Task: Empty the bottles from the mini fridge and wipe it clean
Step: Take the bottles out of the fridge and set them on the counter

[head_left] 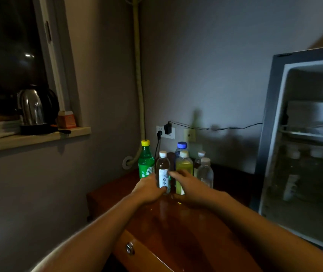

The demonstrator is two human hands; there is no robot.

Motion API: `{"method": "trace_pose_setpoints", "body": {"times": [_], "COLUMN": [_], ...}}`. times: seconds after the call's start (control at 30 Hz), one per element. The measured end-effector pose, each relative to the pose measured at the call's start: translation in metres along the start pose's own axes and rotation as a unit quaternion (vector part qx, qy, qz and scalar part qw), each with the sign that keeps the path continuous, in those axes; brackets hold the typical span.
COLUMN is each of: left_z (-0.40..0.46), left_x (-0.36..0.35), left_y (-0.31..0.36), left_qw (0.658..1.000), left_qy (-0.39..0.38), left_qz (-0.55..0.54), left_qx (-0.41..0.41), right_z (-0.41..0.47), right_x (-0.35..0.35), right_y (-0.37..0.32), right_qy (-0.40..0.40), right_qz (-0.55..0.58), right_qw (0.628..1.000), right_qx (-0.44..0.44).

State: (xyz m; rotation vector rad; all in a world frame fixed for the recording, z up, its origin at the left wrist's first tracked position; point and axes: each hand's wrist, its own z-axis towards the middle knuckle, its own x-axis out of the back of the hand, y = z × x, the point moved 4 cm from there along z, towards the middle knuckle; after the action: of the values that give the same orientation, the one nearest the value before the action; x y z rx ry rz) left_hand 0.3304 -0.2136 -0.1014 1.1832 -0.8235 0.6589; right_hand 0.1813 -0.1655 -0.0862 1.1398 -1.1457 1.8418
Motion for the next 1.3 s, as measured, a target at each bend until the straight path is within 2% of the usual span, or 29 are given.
{"method": "trace_pose_setpoints", "body": {"times": [0.13, 0.3, 0.53, 0.9, 1.03, 1.17, 1.3], "left_z": [-0.017, -0.025, -0.04, -0.068, -0.071, -0.066, -0.056], "left_x": [-0.008, -0.027, -0.065, -0.138, -0.16, -0.183, -0.203], "left_y": [0.037, 0.073, 0.148, 0.264, 0.296, 0.325, 0.348], "left_qw": [0.996, 0.992, 0.98, 0.952, 0.942, 0.934, 0.932], "left_qy": [-0.002, 0.002, -0.017, -0.076, -0.102, -0.132, -0.141], "left_qz": [0.015, 0.042, -0.002, -0.032, -0.023, -0.027, -0.035], "left_qx": [-0.088, -0.121, -0.196, -0.294, -0.319, -0.331, -0.332], "right_z": [-0.037, -0.085, -0.155, -0.252, -0.28, -0.293, -0.29], "right_x": [0.031, 0.062, 0.09, 0.132, 0.148, 0.168, 0.185], "right_y": [0.022, 0.052, 0.088, 0.156, 0.179, 0.197, 0.202], "right_qy": [0.018, 0.028, 0.039, 0.048, 0.082, 0.129, 0.204], "right_qz": [-0.088, -0.101, -0.152, -0.224, -0.232, -0.188, -0.217], "right_qw": [0.995, 0.989, 0.972, 0.924, 0.903, 0.882, 0.875], "right_qx": [-0.043, -0.101, -0.175, -0.307, -0.352, -0.412, -0.381]}}
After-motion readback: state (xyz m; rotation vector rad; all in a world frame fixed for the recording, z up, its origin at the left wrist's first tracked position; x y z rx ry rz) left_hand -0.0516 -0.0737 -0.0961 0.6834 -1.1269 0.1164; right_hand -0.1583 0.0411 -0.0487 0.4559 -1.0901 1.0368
